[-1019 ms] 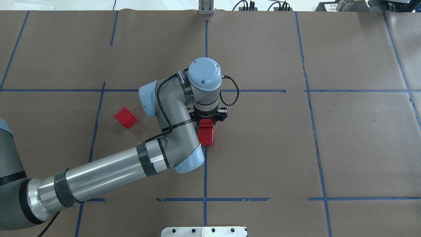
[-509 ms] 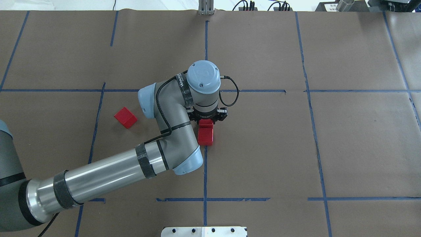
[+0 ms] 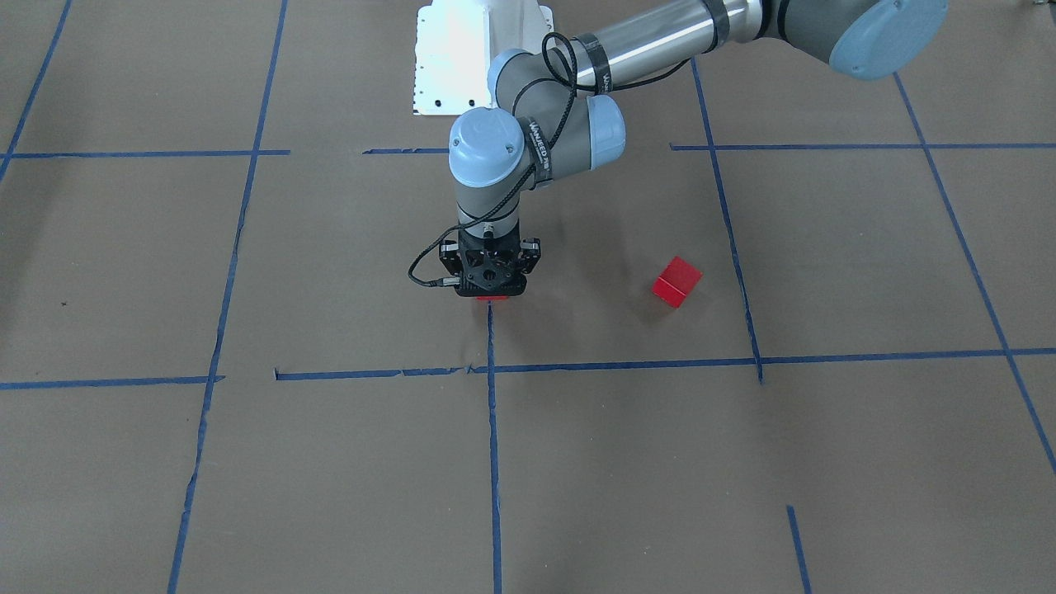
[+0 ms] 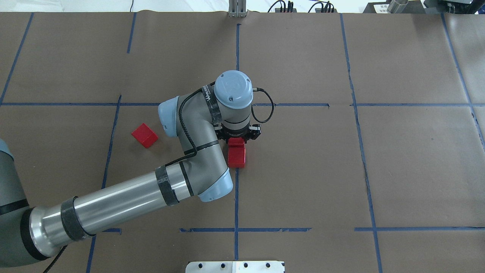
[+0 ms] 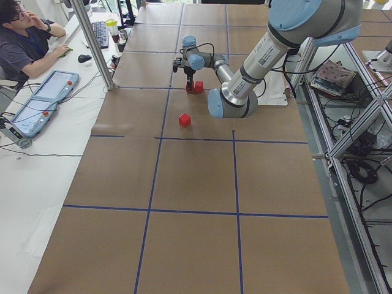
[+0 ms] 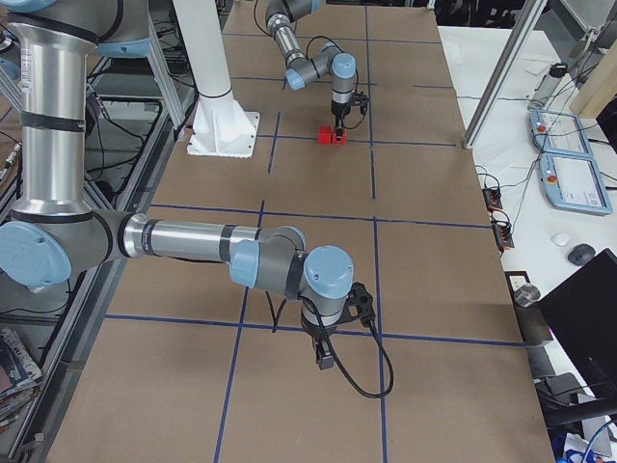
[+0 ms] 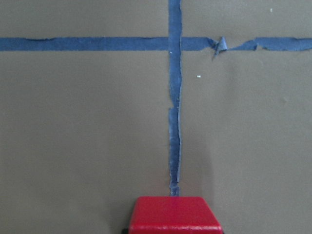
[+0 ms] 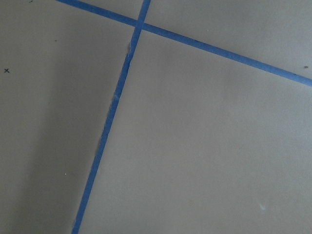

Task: Form red blocks into L shape at center
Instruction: 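Lower the held cube against the far side of the center cube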

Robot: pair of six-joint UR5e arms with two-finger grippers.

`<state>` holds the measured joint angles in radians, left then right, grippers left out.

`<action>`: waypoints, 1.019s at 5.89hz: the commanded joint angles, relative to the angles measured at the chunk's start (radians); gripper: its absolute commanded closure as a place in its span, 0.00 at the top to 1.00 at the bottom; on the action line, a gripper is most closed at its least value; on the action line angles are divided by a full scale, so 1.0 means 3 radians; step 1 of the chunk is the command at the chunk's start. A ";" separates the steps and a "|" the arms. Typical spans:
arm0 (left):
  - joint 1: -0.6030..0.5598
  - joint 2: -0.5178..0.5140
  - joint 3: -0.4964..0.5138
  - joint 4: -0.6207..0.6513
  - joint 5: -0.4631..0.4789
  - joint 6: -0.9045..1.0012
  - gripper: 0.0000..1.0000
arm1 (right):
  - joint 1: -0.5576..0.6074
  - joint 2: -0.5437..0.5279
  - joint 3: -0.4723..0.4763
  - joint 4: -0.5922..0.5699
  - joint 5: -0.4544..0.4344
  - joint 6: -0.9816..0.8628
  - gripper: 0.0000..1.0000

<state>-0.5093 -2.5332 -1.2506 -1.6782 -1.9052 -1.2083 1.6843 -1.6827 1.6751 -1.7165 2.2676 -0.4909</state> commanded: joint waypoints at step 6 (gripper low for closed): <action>0.0020 -0.0008 -0.0004 0.0000 0.0000 -0.0104 0.24 | 0.0000 -0.0005 -0.0010 0.0000 -0.0001 -0.0005 1.00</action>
<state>-0.5041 -2.5362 -1.2517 -1.6782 -1.9052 -1.2394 1.6843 -1.6842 1.6722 -1.7165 2.2672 -0.4924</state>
